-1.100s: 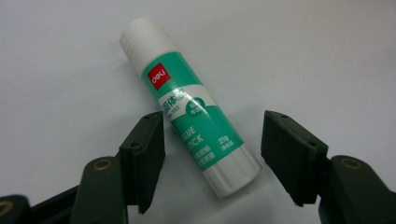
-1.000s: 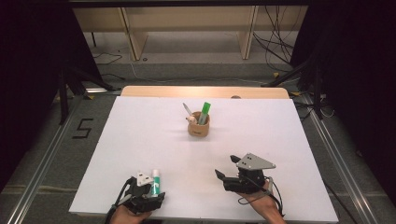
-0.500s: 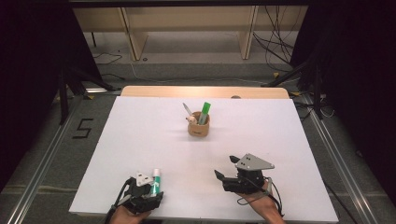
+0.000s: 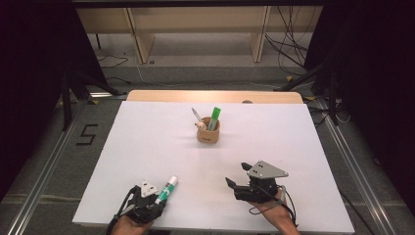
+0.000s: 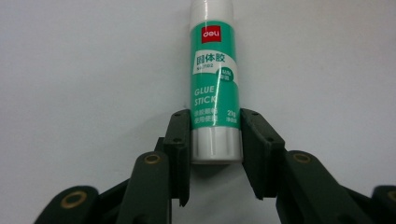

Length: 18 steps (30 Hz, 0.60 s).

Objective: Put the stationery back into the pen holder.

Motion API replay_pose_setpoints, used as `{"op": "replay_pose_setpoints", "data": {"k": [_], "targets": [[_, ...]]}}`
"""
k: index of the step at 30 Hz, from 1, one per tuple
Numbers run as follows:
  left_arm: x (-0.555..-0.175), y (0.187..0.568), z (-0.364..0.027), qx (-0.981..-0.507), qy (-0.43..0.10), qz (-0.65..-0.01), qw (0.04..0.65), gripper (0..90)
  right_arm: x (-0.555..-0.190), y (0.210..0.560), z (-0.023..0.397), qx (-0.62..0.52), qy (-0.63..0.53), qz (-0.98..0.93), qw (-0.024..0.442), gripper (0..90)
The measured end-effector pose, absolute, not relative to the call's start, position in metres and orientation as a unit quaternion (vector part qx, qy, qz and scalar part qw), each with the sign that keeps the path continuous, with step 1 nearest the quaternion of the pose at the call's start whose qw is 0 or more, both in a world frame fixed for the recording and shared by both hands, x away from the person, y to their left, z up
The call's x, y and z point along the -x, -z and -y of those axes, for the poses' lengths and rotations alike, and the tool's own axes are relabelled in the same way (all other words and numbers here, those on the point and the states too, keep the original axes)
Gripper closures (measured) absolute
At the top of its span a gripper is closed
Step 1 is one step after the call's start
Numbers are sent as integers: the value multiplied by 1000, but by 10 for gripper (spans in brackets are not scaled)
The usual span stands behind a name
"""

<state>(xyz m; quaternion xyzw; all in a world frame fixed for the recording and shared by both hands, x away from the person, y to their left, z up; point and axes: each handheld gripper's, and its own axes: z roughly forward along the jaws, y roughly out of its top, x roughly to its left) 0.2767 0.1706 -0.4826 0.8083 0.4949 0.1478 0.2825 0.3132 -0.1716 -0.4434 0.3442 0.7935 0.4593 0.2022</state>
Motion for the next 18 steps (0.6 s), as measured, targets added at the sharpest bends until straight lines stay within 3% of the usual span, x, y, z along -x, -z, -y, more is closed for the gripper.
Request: {"op": "replay_pose_setpoints", "data": {"k": [18], "targets": [[-281, 474, -178, -818, -127, -448, 338, 657, -312, 444, 170, -340, -461, -795, 197, 286]]}}
